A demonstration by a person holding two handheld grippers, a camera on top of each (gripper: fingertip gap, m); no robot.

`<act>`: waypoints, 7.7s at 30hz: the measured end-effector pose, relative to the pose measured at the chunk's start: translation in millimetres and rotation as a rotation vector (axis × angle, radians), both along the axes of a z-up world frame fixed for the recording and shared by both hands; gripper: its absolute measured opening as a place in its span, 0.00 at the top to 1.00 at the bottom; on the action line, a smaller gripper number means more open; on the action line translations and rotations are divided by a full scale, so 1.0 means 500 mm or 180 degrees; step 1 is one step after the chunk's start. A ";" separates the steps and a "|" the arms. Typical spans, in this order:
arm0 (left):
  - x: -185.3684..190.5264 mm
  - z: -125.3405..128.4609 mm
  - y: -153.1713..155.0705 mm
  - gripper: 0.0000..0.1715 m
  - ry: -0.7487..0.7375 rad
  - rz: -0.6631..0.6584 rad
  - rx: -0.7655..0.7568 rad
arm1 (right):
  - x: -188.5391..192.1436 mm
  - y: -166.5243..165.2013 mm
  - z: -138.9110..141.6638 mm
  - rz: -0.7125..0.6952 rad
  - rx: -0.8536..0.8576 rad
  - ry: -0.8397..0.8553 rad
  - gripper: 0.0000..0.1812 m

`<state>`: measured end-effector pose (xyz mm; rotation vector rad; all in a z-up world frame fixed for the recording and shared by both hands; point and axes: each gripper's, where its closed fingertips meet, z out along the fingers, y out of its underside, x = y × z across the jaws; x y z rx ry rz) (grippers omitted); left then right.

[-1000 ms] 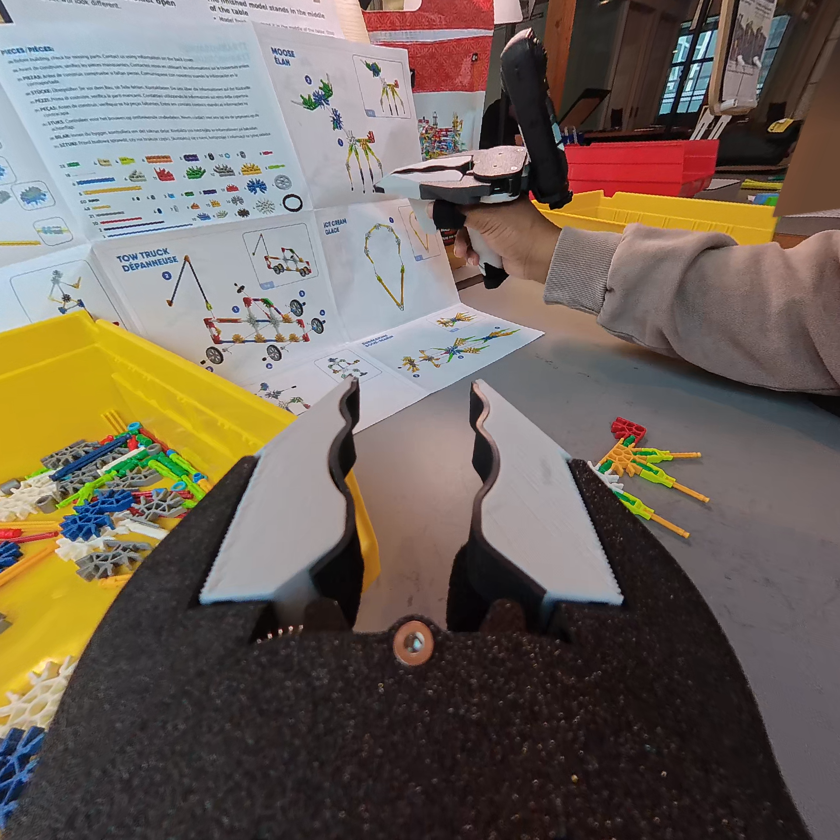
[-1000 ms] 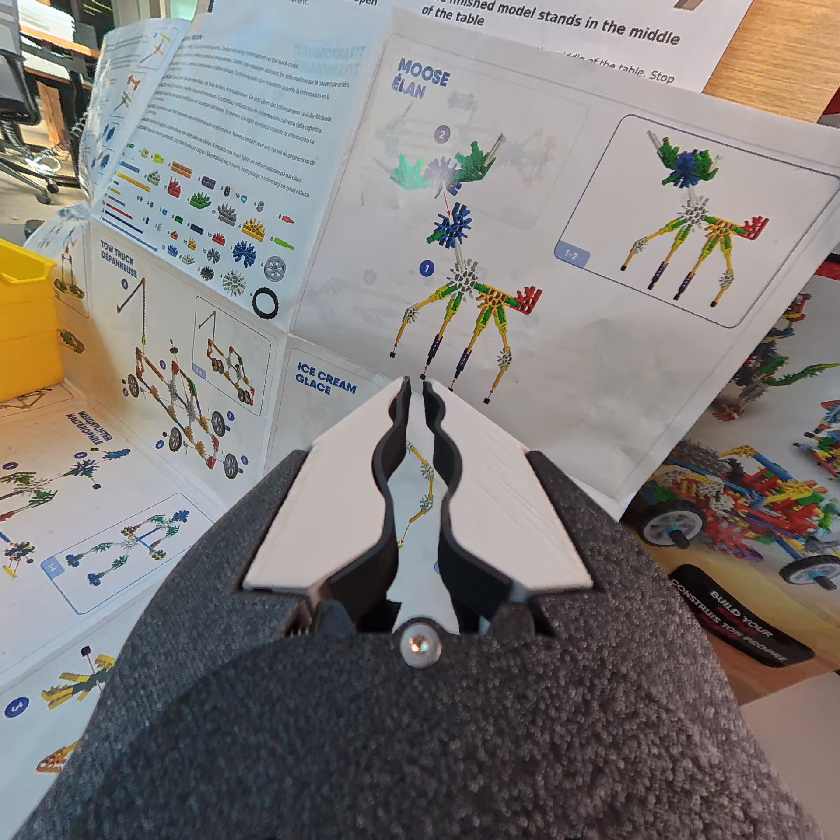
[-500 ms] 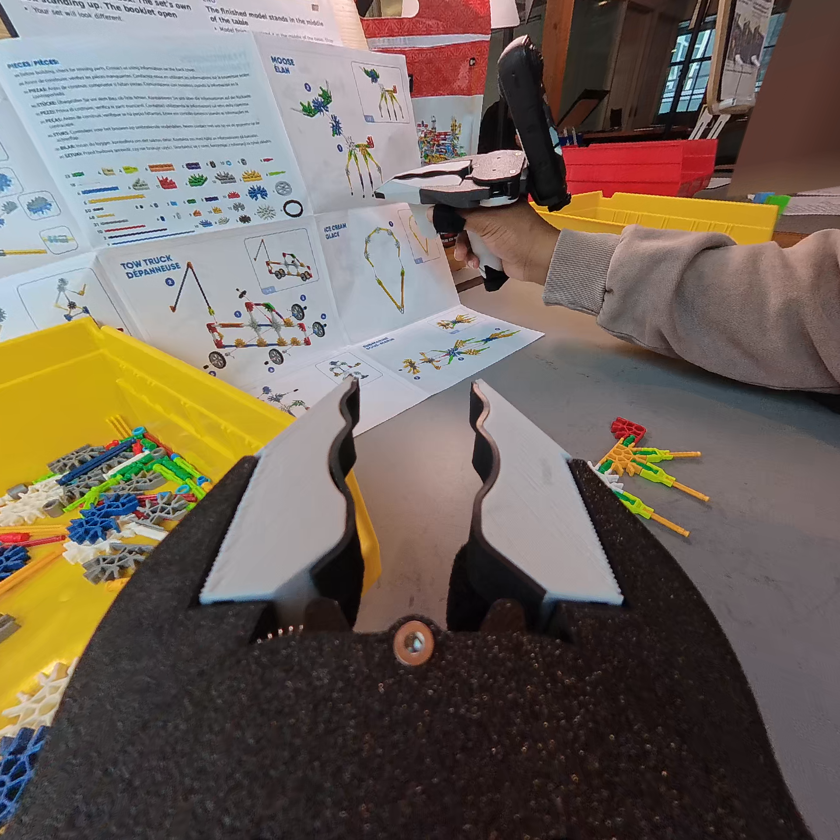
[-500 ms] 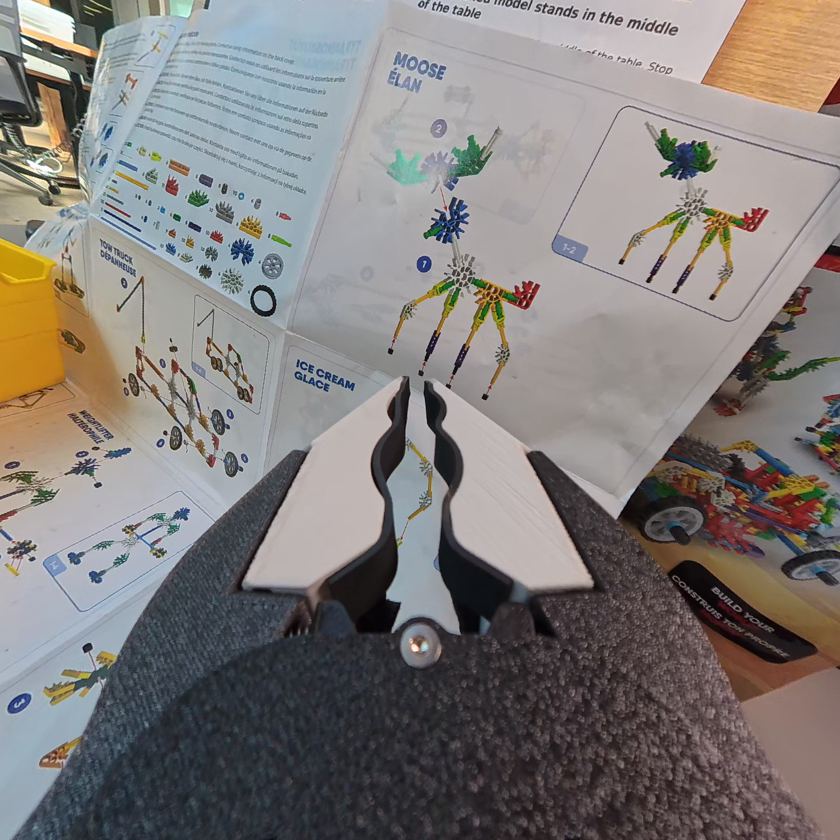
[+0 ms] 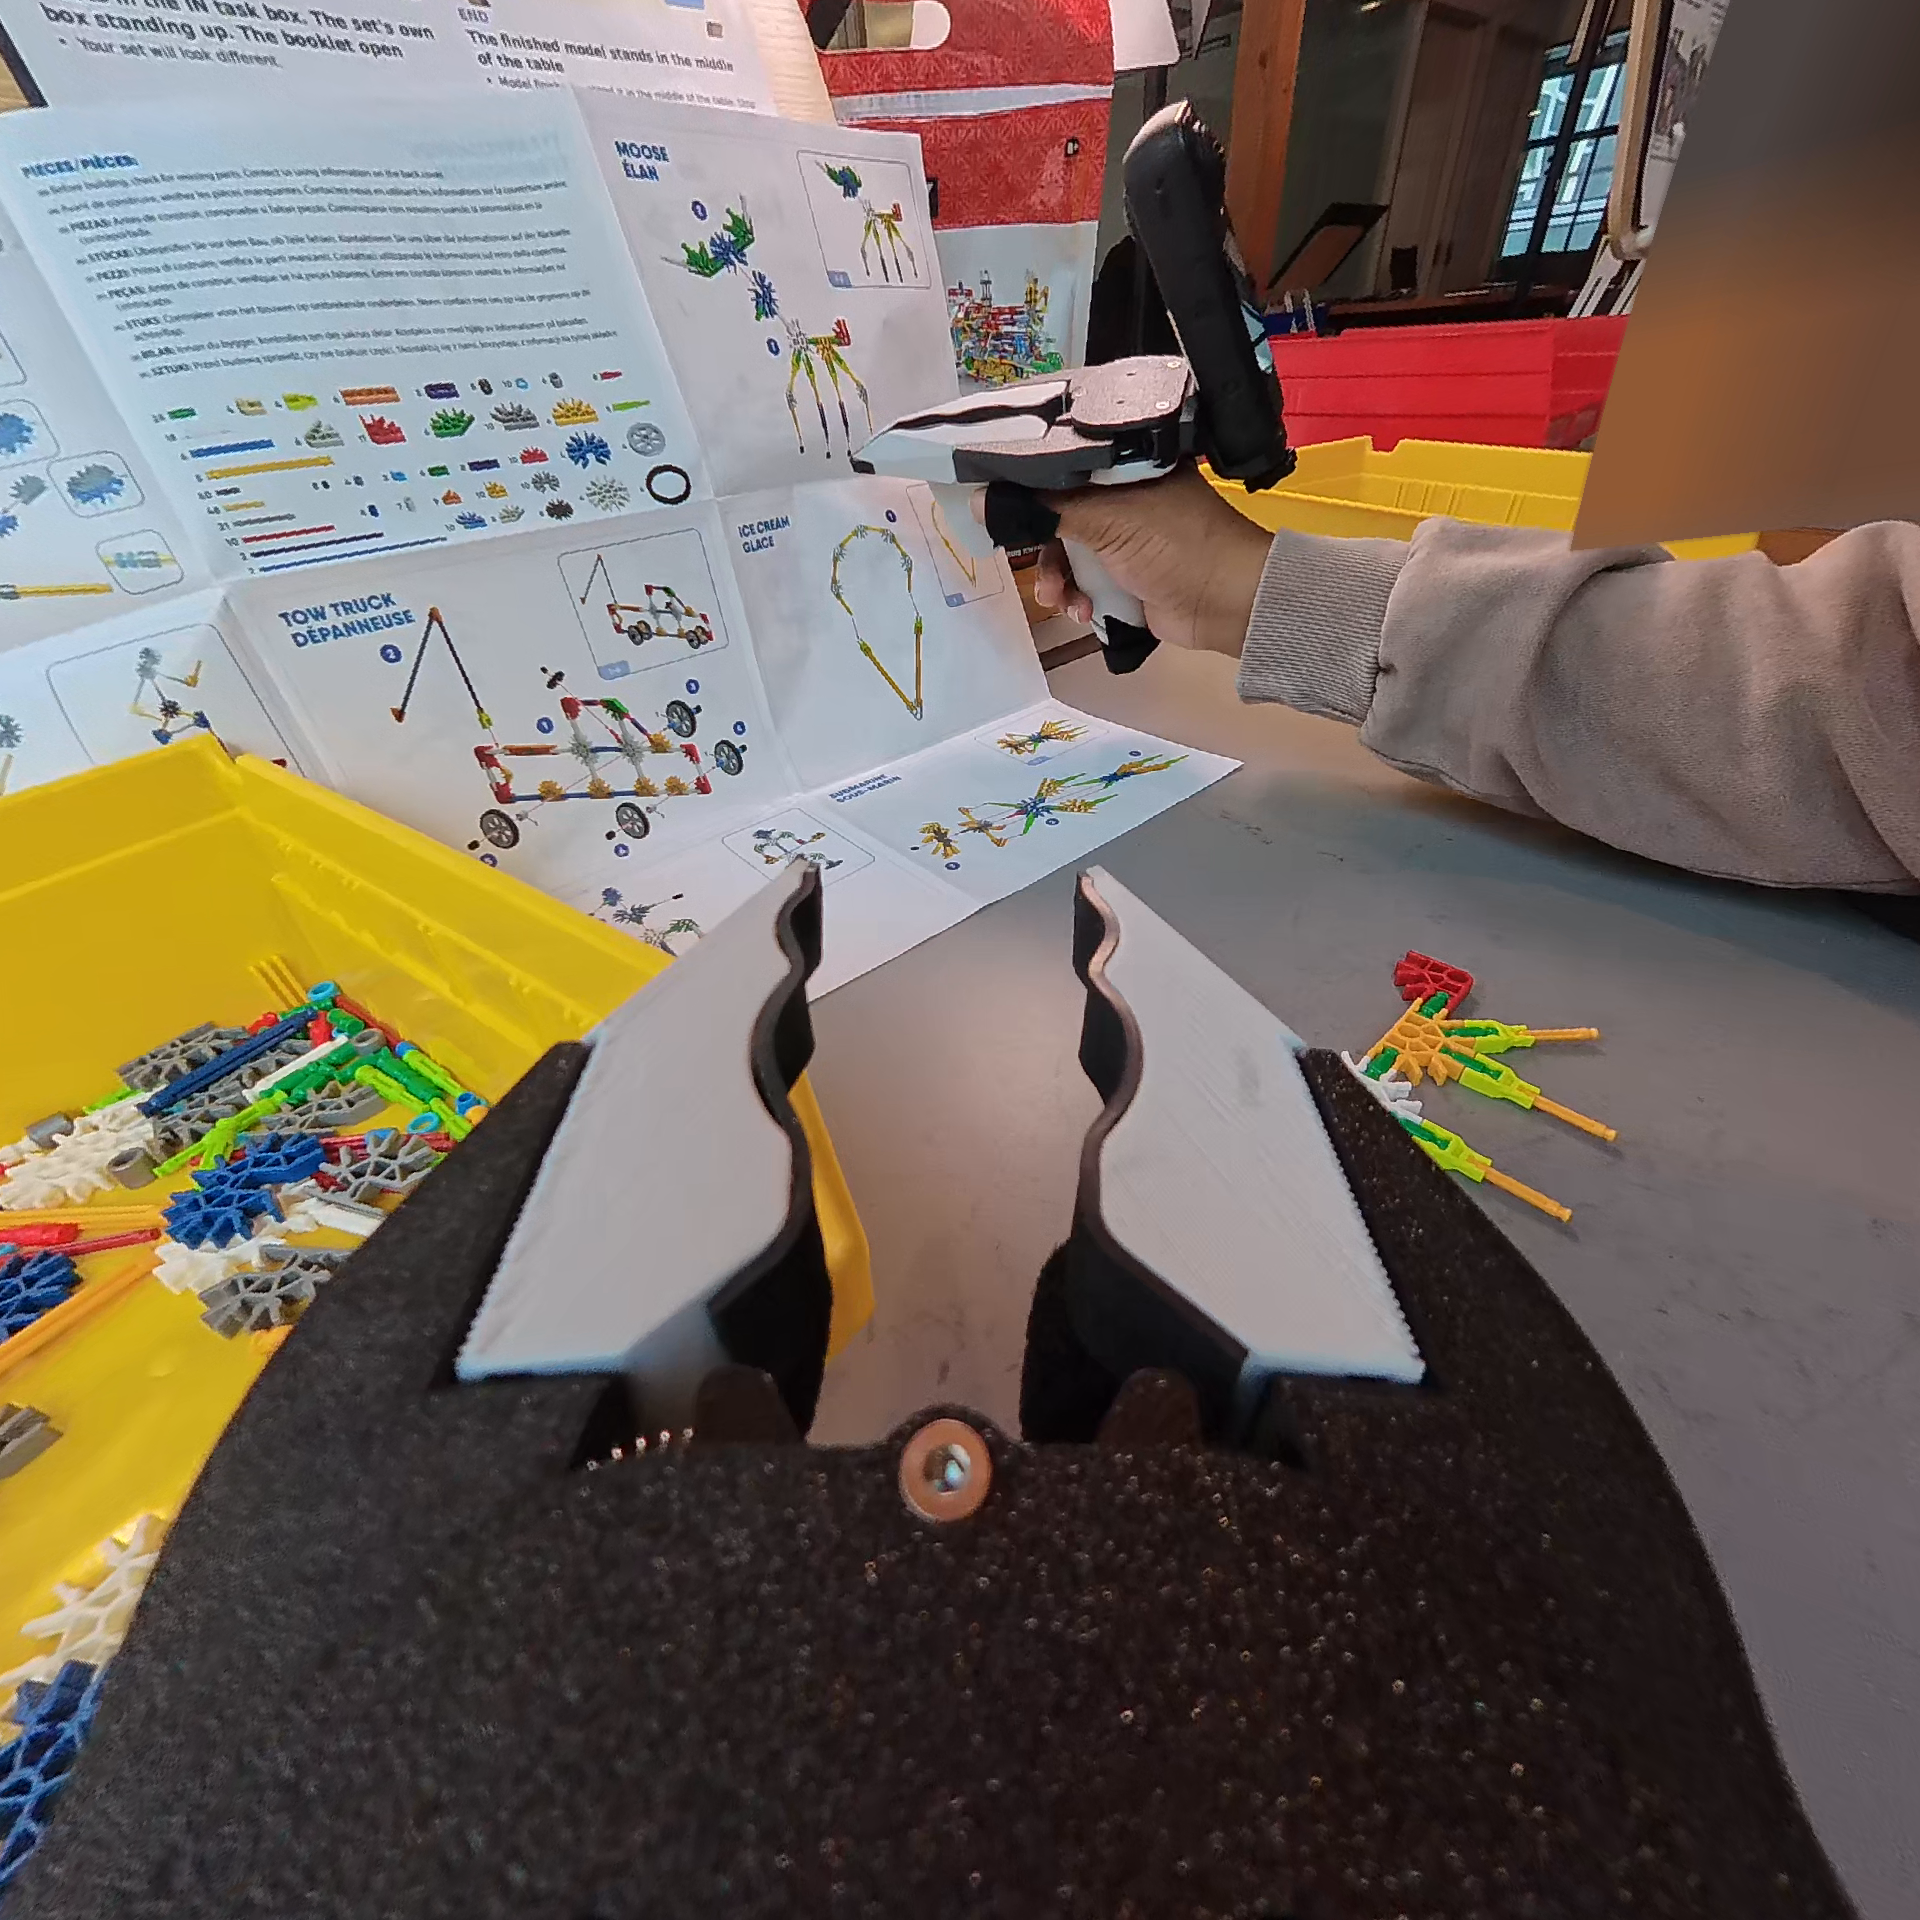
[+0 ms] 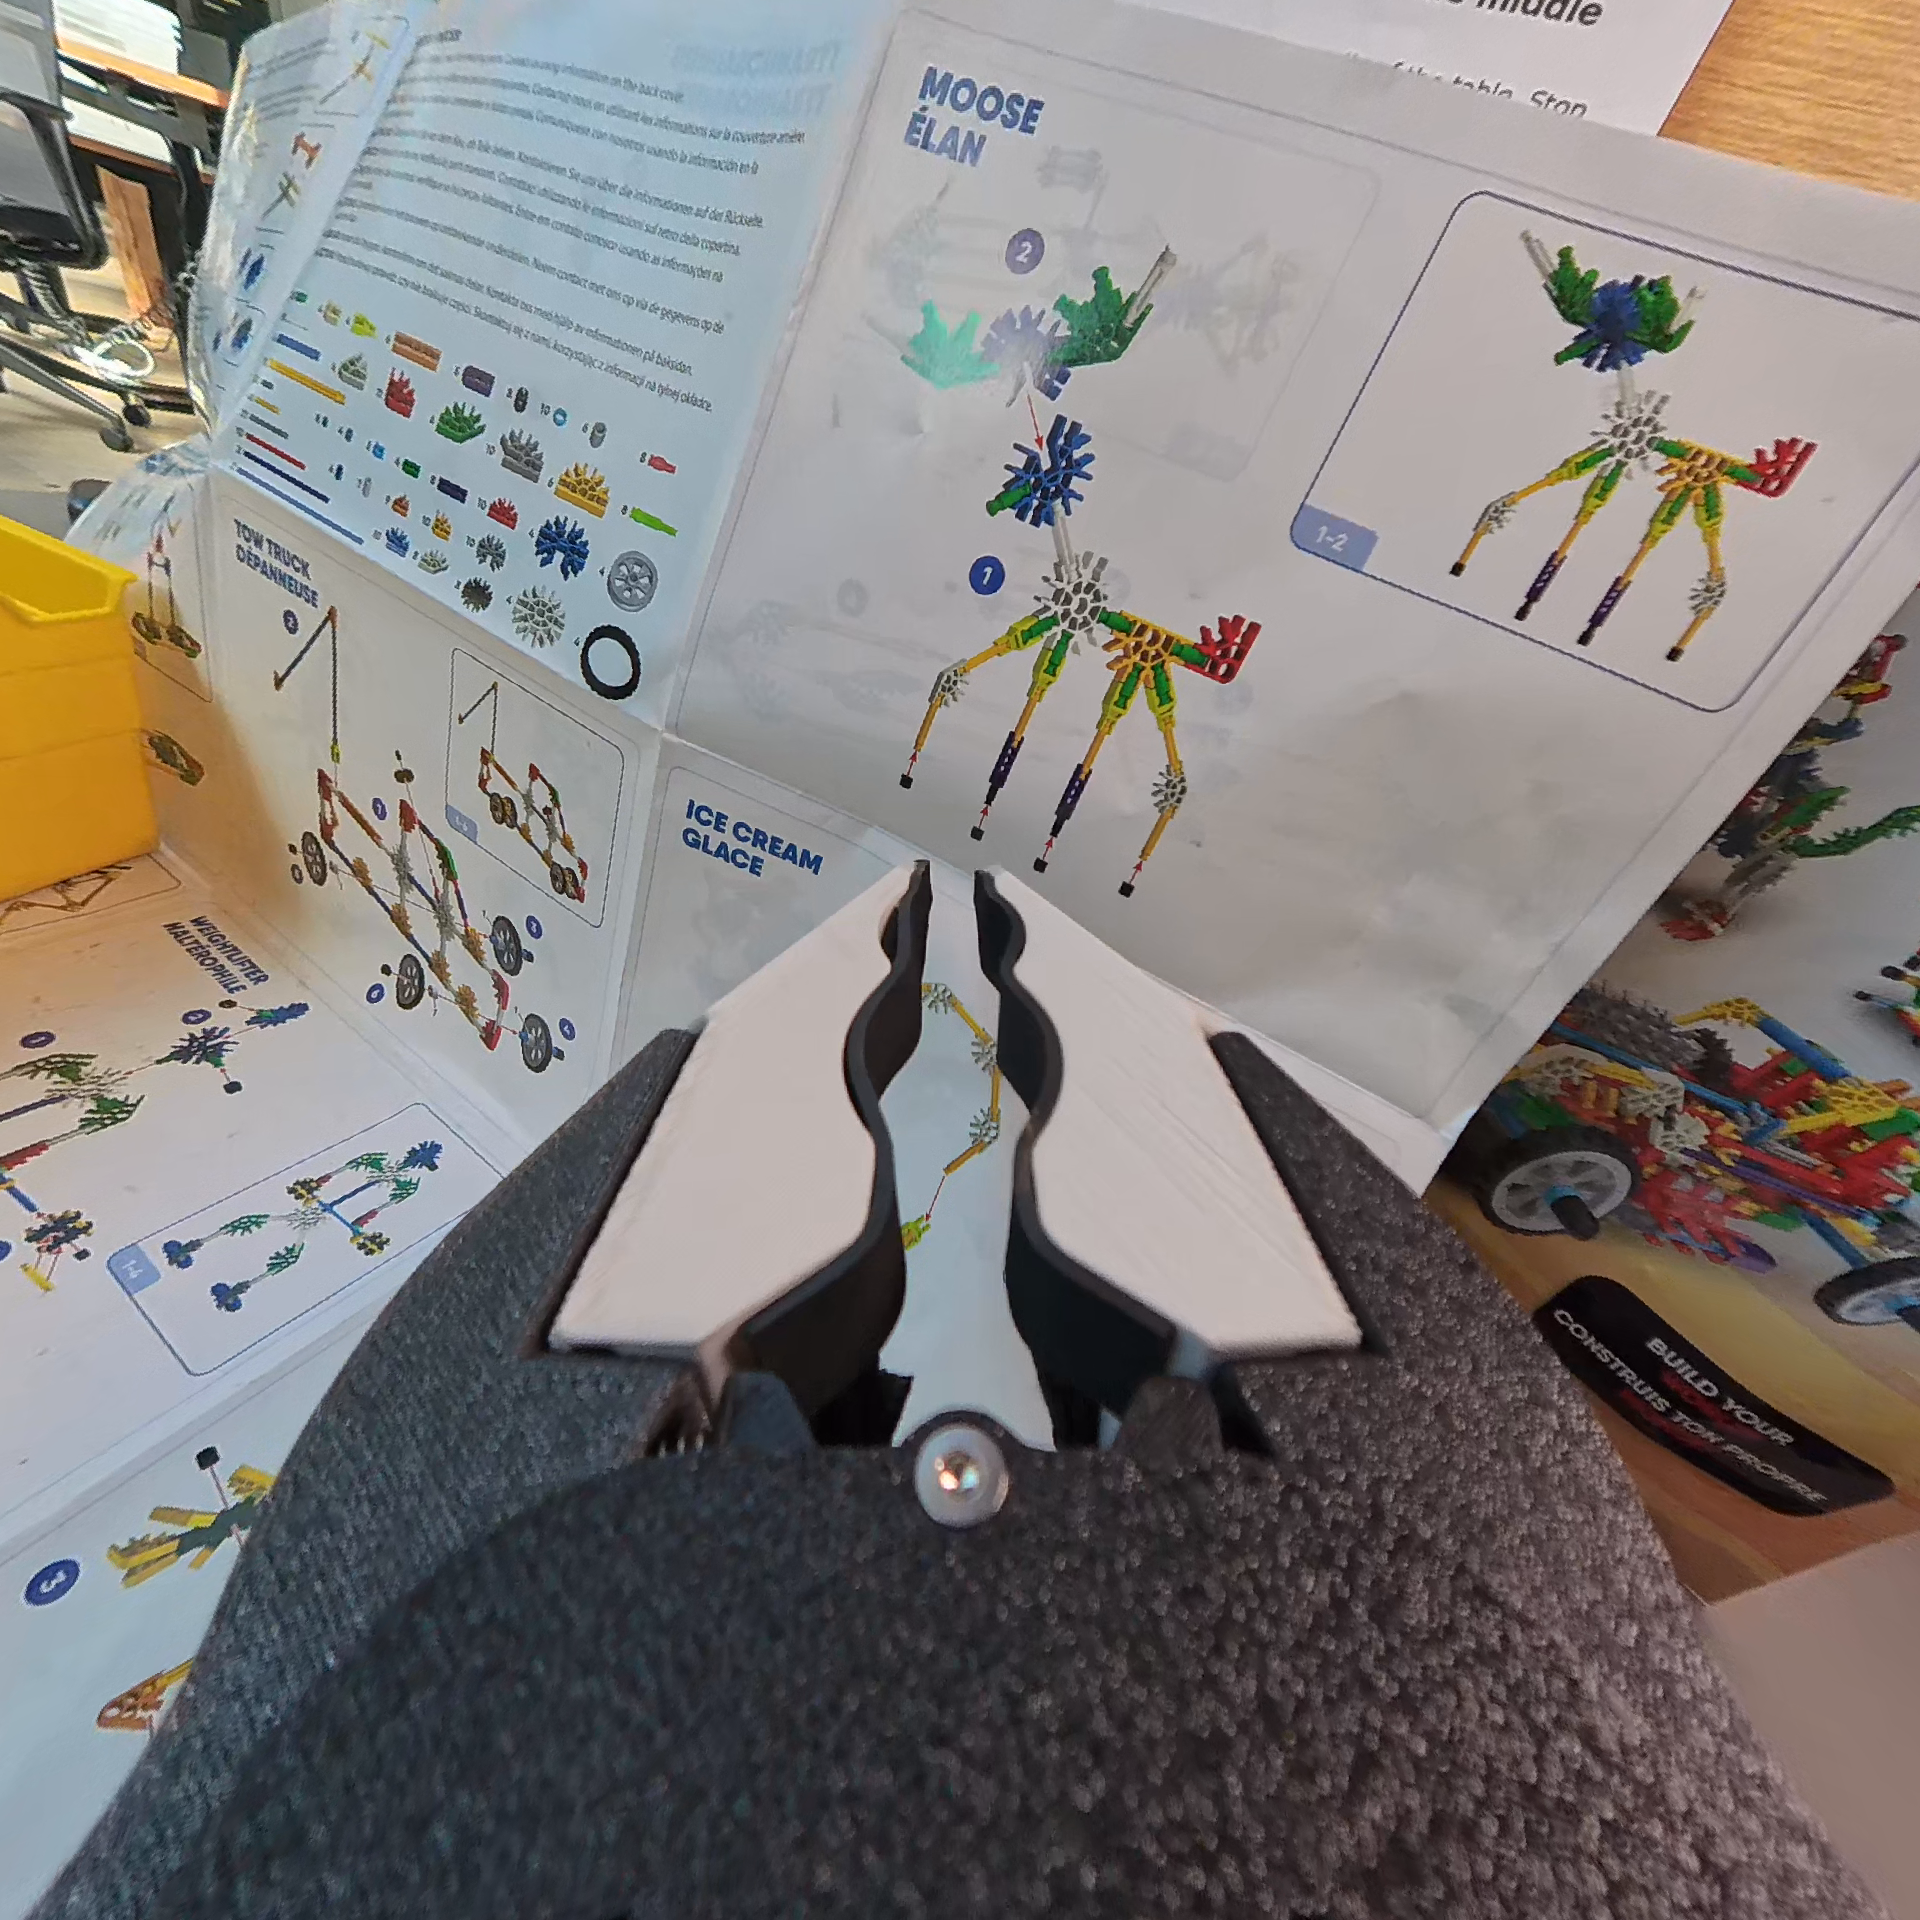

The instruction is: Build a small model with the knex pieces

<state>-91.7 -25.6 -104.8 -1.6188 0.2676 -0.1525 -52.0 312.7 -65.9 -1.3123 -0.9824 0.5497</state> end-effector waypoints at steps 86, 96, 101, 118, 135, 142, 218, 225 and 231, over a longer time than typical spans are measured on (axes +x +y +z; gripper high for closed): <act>-0.023 -0.011 0.006 0.75 -0.0074 0.0078 -0.0074 | 0.028 0.067 0.043 0.0001 0.0165 0.0343 1.00; -0.034 -0.001 0.000 0.75 -0.0026 0.0158 -0.0029 | 0.043 -0.016 0.198 0.0178 0.0274 0.0897 1.00; -0.049 0.021 -0.012 0.75 -0.0061 0.0287 0.0086 | 0.031 -0.196 0.329 0.0838 0.0566 0.1120 1.00; -0.204 0.225 -0.161 0.71 -0.0096 0.1040 0.0998 | 0.222 -0.475 -0.026 0.1299 -0.0539 -0.0051 0.97; -0.823 -0.144 -0.324 0.75 -0.0447 0.2208 -0.3399 | 0.247 -0.494 -0.107 0.1258 -0.0158 -0.0366 0.97; -0.828 -0.184 -0.330 0.81 -0.0573 0.2209 -0.3648 | 0.243 -0.498 -0.116 0.1296 -0.0128 -0.0458 0.97; -0.698 -0.211 -0.315 0.85 0.1007 0.0771 -0.4296 | 0.265 -0.625 -0.144 0.2442 -0.0648 -0.0785 0.69; -0.706 -0.229 -0.316 0.88 0.1025 0.0680 -0.4467 | 0.265 -0.624 -0.142 0.2451 -0.0676 -0.0758 0.70; -0.701 -0.237 -0.320 0.92 0.0894 0.0601 -0.4570 | 0.266 -0.624 -0.141 0.2463 -0.0691 -0.0747 0.71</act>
